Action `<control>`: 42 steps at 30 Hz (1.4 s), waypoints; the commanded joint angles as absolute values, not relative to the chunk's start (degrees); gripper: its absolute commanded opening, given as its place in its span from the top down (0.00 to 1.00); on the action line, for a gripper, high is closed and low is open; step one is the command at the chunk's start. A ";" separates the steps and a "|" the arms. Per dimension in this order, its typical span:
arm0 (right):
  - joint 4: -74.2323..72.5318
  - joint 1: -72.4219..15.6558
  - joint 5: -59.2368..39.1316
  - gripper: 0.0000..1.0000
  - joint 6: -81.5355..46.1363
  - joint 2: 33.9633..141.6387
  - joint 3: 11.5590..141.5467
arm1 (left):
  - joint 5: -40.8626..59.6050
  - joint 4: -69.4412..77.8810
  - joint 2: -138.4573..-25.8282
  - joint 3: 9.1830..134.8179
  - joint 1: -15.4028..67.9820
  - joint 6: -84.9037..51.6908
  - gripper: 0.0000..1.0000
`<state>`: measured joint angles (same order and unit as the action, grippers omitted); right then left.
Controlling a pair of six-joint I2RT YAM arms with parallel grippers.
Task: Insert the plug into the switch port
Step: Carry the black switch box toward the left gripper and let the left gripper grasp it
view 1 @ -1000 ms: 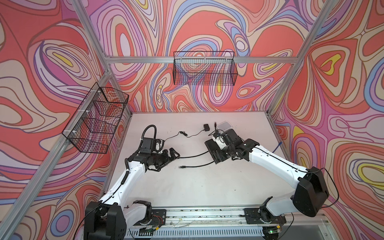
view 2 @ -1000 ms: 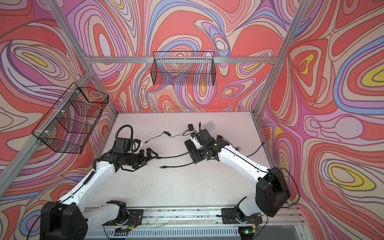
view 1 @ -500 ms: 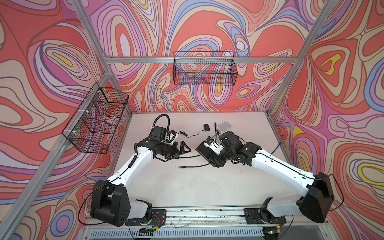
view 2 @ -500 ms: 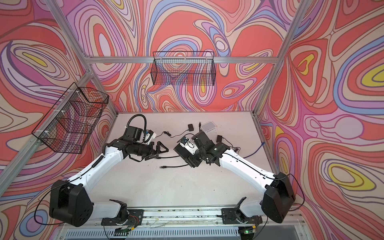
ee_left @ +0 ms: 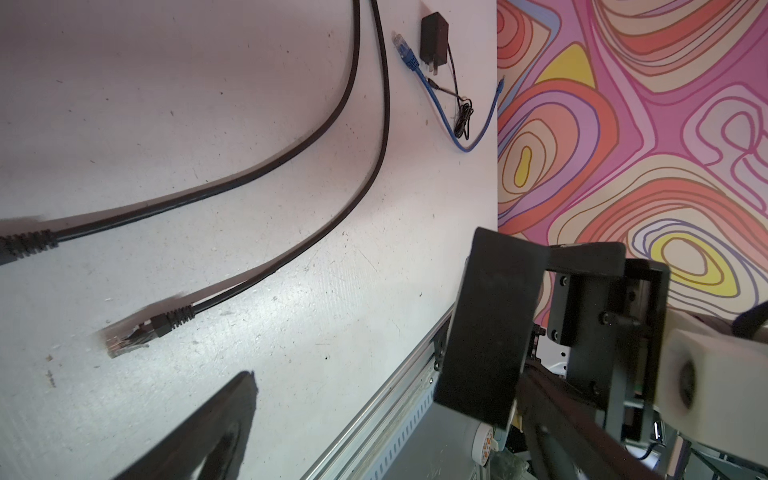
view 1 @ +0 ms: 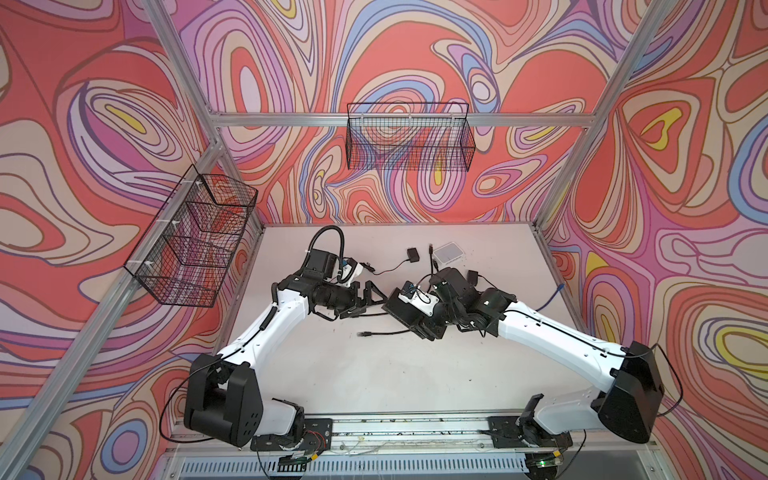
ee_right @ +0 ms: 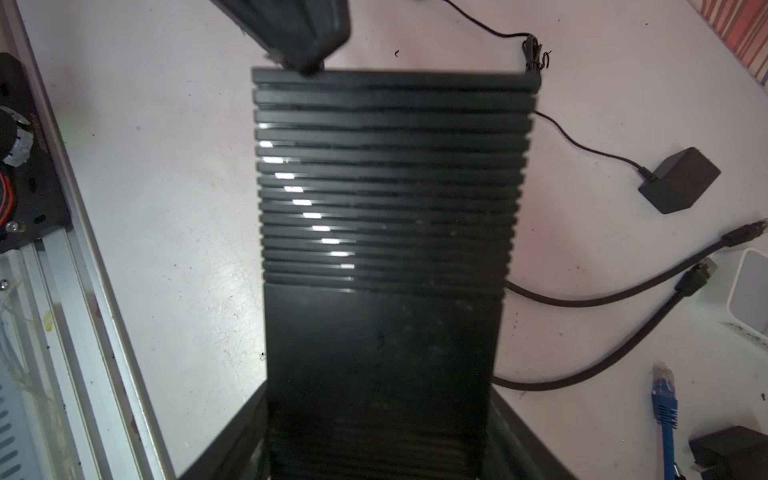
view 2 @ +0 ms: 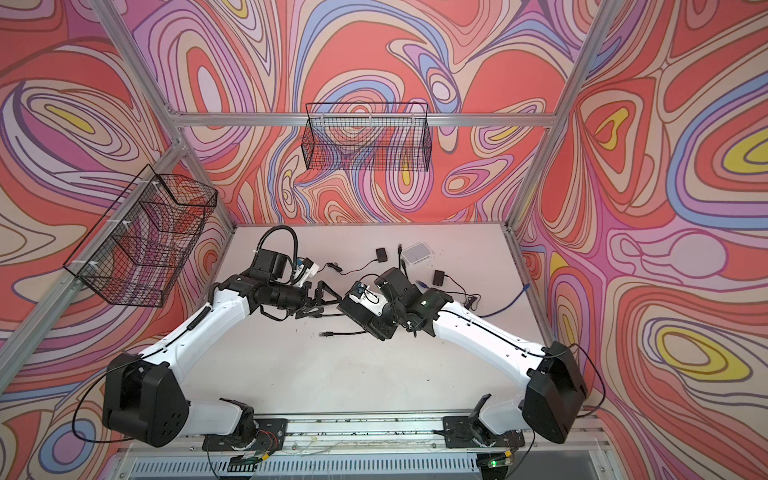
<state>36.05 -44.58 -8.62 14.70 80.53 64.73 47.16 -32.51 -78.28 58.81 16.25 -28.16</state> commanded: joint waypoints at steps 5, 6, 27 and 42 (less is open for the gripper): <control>26.80 -46.05 -6.88 0.71 4.53 84.46 67.72 | 45.83 -17.43 -71.89 49.87 20.12 -37.54 0.00; 25.81 -46.22 -6.52 0.71 2.91 84.75 67.93 | 45.35 -15.58 -71.57 48.97 20.44 -38.63 0.00; 17.28 -49.09 -3.60 0.72 -19.07 89.30 68.78 | 40.41 9.83 -75.10 41.86 22.31 -53.18 0.14; 12.60 -49.08 -2.76 0.71 -23.02 89.34 66.73 | 39.85 14.49 -74.70 38.12 22.88 -57.28 0.38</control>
<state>17.74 -48.84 -2.83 -21.56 89.17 66.78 39.38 12.47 -74.67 38.92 22.26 -56.05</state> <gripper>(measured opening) 0.693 0.649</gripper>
